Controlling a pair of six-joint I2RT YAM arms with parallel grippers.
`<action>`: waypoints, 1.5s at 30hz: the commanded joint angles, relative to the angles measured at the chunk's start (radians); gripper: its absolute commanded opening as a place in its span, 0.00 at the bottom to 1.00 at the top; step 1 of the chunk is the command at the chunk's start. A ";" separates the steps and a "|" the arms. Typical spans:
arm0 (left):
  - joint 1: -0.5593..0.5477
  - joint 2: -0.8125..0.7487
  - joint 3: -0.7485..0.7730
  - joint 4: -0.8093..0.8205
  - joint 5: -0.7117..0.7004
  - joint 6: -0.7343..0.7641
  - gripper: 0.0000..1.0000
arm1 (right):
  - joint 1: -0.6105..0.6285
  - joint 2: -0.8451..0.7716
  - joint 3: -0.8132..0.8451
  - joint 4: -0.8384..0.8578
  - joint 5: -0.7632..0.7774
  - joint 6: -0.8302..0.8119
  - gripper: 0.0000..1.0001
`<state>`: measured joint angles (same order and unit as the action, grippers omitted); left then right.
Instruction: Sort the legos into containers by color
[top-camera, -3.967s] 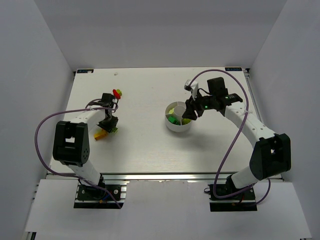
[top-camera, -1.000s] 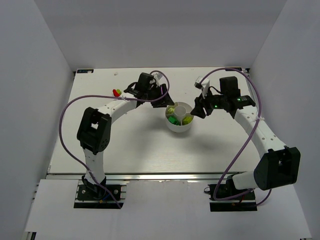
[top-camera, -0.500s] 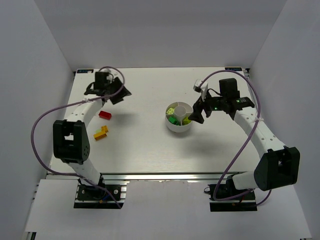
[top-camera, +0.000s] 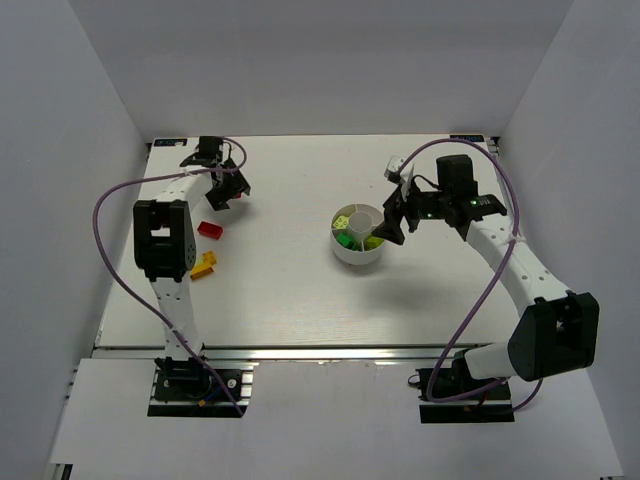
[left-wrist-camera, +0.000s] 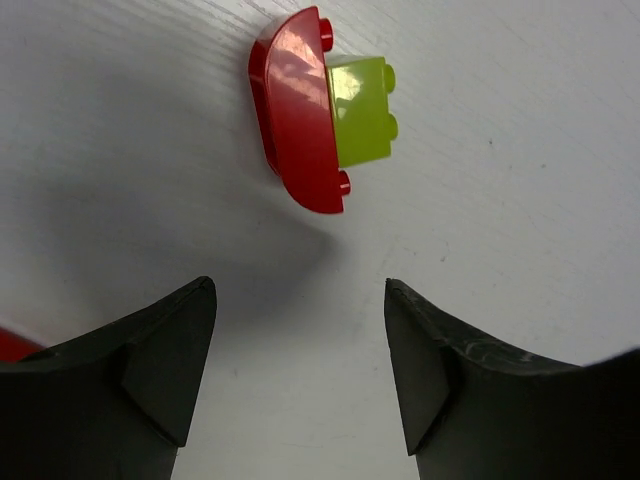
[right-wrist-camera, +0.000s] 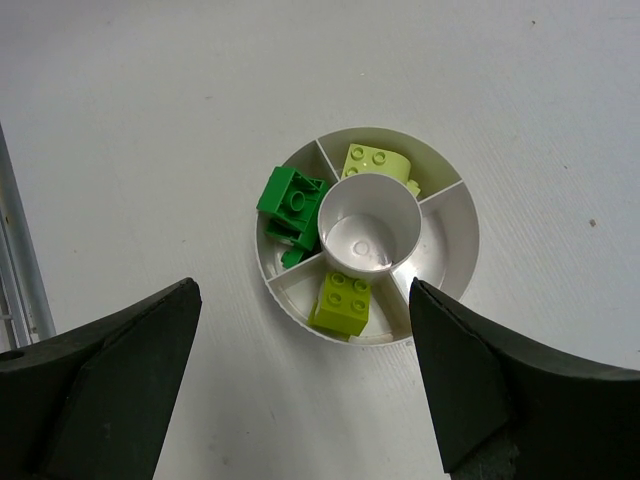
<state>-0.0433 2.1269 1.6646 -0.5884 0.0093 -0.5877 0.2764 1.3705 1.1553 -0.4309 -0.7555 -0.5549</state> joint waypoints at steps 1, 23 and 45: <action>0.003 0.017 0.111 -0.027 -0.037 0.014 0.78 | 0.003 0.012 0.006 0.038 -0.015 0.010 0.89; 0.010 0.220 0.333 -0.085 -0.126 -0.037 0.85 | 0.003 0.019 -0.016 0.053 -0.022 0.029 0.89; 0.011 0.032 0.089 0.069 0.036 -0.063 0.44 | 0.023 -0.008 -0.040 0.075 -0.019 0.105 0.84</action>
<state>-0.0349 2.3001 1.8534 -0.5735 -0.0566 -0.6384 0.2840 1.3823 1.1011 -0.3862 -0.7628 -0.5018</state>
